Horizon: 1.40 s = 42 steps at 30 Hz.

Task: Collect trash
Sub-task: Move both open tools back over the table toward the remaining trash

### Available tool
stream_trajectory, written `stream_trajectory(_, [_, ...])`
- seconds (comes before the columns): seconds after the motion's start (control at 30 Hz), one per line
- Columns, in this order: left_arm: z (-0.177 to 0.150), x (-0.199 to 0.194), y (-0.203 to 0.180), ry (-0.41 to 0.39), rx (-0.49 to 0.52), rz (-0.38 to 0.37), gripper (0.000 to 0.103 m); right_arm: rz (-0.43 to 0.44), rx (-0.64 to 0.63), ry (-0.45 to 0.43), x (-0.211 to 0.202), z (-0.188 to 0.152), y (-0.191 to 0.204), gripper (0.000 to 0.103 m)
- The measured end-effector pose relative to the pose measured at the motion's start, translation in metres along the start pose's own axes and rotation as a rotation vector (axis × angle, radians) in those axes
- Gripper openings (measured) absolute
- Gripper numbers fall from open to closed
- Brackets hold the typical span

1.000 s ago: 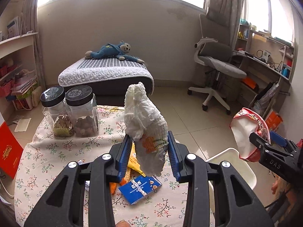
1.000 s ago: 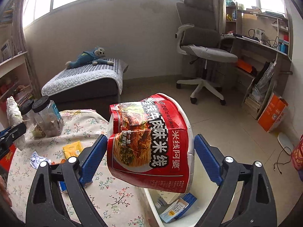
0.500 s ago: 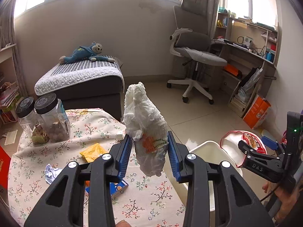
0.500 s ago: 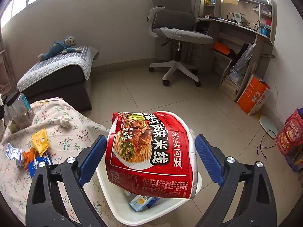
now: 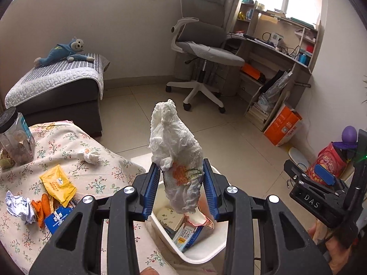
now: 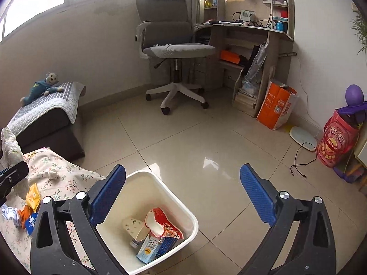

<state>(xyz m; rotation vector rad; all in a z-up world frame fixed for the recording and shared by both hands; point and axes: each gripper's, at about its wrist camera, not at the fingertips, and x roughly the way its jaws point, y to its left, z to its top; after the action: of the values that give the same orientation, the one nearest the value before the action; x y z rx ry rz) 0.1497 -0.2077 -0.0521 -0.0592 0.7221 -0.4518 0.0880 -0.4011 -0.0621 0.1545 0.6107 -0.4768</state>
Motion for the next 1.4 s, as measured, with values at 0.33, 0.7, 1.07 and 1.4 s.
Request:
stream_trajectory(0.33, [0.008, 0.03, -0.041, 0.038, -0.009, -0.065, 0.041, -0.147, 0.046, -0.068, -0.007, 0.004, -0.026, 0.096])
stream_trajectory(0.7, [0.015, 0.012, -0.049, -0.056, 0.037, 0.059, 0.083, -0.202, 0.083, -0.15, -0.025, 0.001, -0.026, 0.096])
stream_trajectory(1.07, [0.013, -0.018, -0.019, -0.214, 0.066, 0.272, 0.09, -0.155, 0.058, -0.229, -0.041, 0.002, 0.011, 0.096])
stream_trajectory(1.4, [0.012, -0.041, 0.016, -0.255, 0.041, 0.338, 0.09, -0.092, 0.02, -0.255, -0.05, 0.001, 0.05, 0.096])
